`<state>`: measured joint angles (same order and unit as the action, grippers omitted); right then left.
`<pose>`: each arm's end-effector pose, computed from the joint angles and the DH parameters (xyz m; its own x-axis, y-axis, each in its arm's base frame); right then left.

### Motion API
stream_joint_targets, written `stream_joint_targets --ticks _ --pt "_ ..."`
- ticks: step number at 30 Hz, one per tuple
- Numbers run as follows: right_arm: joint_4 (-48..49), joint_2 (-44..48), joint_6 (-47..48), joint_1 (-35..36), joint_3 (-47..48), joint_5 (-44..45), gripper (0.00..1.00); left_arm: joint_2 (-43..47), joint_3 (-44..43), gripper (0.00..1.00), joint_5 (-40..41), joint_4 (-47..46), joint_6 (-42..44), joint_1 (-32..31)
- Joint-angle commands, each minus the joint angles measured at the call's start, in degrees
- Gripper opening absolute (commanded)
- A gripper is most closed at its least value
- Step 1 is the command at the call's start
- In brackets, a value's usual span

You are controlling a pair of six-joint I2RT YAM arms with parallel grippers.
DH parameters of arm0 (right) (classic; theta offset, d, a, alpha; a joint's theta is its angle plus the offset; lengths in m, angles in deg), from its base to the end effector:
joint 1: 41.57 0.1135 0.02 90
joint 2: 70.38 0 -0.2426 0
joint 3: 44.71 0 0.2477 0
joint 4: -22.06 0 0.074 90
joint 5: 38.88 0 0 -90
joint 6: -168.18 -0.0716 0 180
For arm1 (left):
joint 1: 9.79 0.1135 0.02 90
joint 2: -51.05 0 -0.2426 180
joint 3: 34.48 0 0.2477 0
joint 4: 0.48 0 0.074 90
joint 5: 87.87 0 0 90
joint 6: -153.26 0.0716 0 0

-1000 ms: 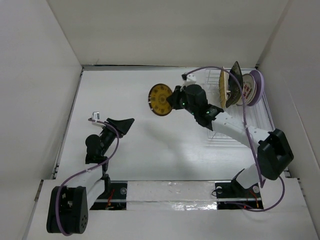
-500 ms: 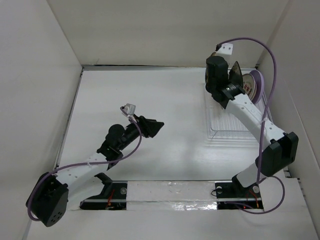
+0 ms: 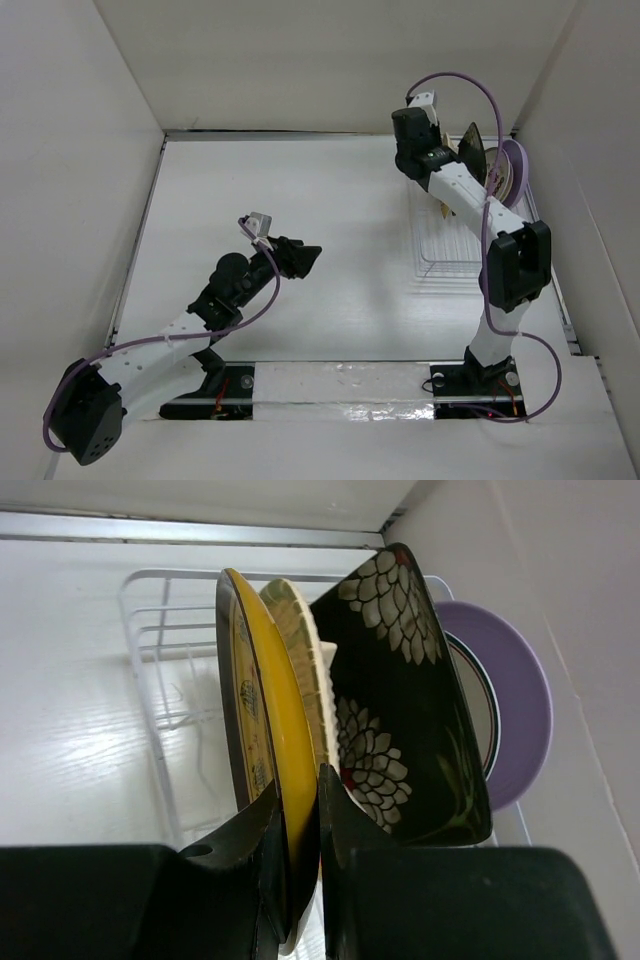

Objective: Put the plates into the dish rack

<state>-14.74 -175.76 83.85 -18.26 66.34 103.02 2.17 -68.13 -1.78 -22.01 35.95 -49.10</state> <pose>0.4190 0.1192 0.3108 -0.5095 -0.2859 -0.8116 0.3257 0.8089 -0.4894 0.1857 -0.1584 0.2471 -0.2386 -0.3962 -0.8866 0.6471 0.6158 -0.4494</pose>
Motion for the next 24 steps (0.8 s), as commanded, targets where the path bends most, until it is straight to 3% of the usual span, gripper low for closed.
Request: stream_joint_targets --ticks 1,19,20,21,24 --pt "0.7 0.4 1.9 -1.6 2.5 1.1 0.0 0.5 -0.2 0.58 1.1 -1.5 1.2 -0.2" --pt "4.4 -2.2 -4.3 -2.7 -7.4 -8.8 0.02 -0.6 -0.1 0.58 2.0 -2.2 1.6 -0.2" --pt "4.5 -2.4 -4.5 -2.7 -7.5 -9.2 0.06 -0.7 -0.1 0.58 2.1 -2.2 1.6 -0.2" --pt "4.3 -2.3 -5.1 -2.7 -7.5 -9.4 0.18 -0.7 -0.1 0.58 2.3 -2.2 1.6 -0.2" --pt "3.9 -0.9 -5.6 -2.7 -7.0 -10.0 0.43 -1.0 0.0 0.58 2.8 -2.5 1.8 -0.2"
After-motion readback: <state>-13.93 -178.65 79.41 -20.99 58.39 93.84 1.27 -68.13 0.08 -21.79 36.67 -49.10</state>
